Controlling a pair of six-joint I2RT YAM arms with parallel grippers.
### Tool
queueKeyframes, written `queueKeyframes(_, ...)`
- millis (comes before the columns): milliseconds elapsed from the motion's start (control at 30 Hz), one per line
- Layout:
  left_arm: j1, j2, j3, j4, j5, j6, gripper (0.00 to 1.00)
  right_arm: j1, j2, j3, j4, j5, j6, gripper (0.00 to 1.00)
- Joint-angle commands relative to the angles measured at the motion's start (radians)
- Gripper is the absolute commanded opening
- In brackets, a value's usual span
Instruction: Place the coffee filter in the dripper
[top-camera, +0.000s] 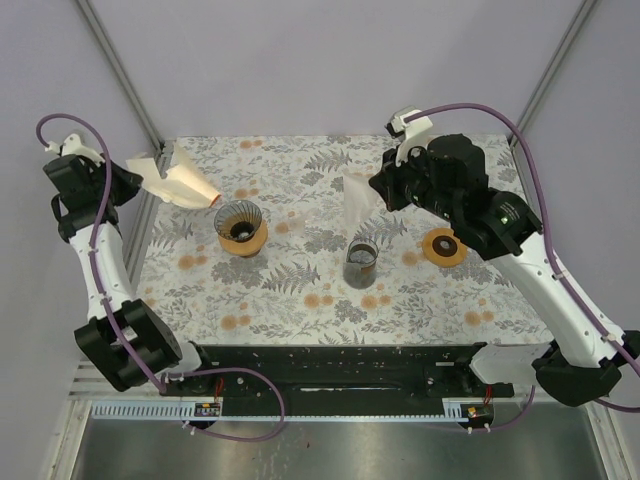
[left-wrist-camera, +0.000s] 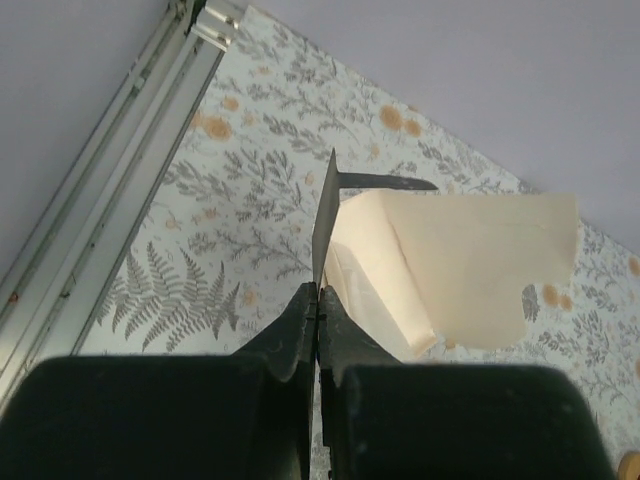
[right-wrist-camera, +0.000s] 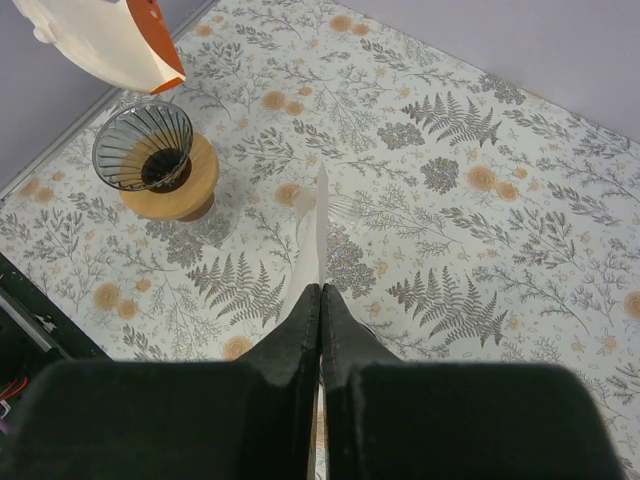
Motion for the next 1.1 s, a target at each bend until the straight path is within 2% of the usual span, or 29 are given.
queueKeyframes(0, 0.02, -0.075, -0.097, 0.121, -0.015, 0.028, 0.0, 0.005, 0.006, 0.005, 0.011, -0.028, -0.016, 0.0)
queueKeyframes(300, 0.052, -0.005, -0.207, 0.173, -0.002, 0.064, 0.0, 0.007, 0.008, -0.001, 0.004, -0.028, -0.022, 0.0)
queueKeyframes(833, 0.057, 0.135, -0.262, 0.046, -0.111, 0.247, 0.0, 0.007, 0.003, -0.01, -0.009, -0.028, -0.033, 0.0)
queueKeyframes(933, 0.057, 0.133, -0.28, 0.056, -0.186, 0.264, 0.24, 0.007, 0.006, -0.005, -0.009, -0.028, -0.028, 0.0)
queueKeyframes(1000, 0.057, 0.132, -0.285, 0.049, -0.19, 0.276, 0.35, 0.005, 0.014, -0.004, -0.009, -0.054, -0.019, 0.0)
queueKeyframes(1067, 0.057, 0.124, -0.296, 0.043, -0.194, 0.285, 0.4, 0.005, 0.02, -0.004, -0.009, -0.073, -0.01, 0.0)
